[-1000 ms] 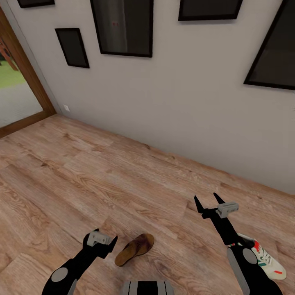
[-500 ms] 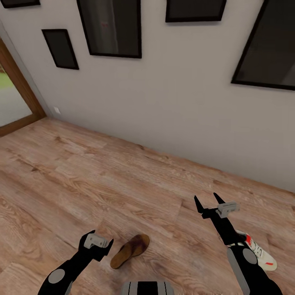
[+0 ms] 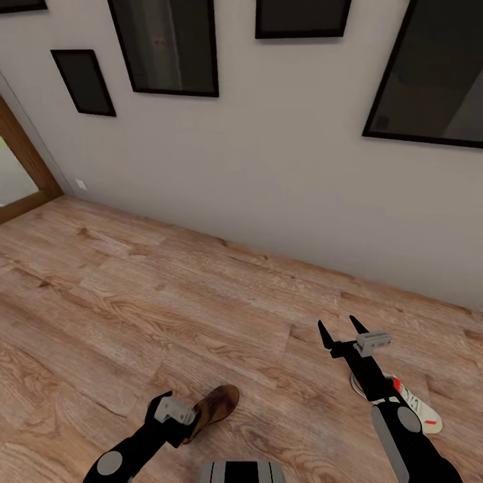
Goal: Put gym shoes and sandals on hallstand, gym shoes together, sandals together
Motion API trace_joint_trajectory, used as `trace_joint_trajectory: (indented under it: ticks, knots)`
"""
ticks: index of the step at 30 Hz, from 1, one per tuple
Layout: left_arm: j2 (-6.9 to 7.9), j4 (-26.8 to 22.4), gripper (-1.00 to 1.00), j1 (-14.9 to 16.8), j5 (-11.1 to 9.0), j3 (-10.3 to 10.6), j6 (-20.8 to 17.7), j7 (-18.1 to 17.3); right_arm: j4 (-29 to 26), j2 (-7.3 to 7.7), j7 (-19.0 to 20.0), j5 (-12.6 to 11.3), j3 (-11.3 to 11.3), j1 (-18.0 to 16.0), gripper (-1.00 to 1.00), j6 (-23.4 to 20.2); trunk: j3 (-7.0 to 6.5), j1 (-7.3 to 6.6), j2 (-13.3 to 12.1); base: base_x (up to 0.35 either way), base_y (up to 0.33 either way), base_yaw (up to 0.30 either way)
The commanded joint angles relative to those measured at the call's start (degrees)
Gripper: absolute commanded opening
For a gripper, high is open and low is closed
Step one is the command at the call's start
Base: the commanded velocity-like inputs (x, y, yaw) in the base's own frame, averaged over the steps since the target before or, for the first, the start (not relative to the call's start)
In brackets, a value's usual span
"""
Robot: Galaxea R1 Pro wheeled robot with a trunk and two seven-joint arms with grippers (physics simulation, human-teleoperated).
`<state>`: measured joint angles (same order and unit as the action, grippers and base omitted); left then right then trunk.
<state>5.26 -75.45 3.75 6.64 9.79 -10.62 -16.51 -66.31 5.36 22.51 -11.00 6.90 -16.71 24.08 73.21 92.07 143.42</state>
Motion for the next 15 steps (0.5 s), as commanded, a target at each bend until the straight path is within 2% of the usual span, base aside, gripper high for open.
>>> trace_joint_trajectory:
  ticks: [1, 3, 8, 10, 15]
  knots:
    - [0.06, 0.31, 1.0, -0.03, 0.54, 0.17, -0.2, -0.18, 0.04, 0.0, 0.52, -0.6, 0.06, -0.02, 1.0, 0.0, 0.04, -0.01, 0.02, 0.0, 0.0, -0.003]
    - [0.55, 1.66, 1.0, -0.13, 0.57, 0.49, -0.19, -0.21, 0.04, 0.0, 0.52, -0.6, 0.05, -0.02, 1.0, 0.0, 0.04, -0.01, 0.02, 0.0, 0.0, -0.002]
    - [3.92, 3.54, 1.0, -0.32, 0.5, 1.28, -0.12, -0.26, -0.07, 0.0, 0.45, -0.57, 0.09, -0.04, 1.0, 0.0, 0.04, -0.01, 0.02, 0.0, 0.0, 0.0]
    - [4.52, 4.2, 1.0, -0.37, 0.48, 1.33, -0.11, -0.27, -0.24, 0.02, 0.47, -0.59, 0.12, -0.04, 1.0, -0.03, 0.04, -0.01, 0.02, 0.0, 0.0, 0.0]
    - [4.73, 4.64, 1.0, -0.34, 0.46, 1.1, -0.11, -0.27, -0.59, 0.08, 0.51, -0.6, 0.13, -0.03, 1.0, -0.82, 0.04, -0.01, 0.02, 0.0, 0.0, 0.0]
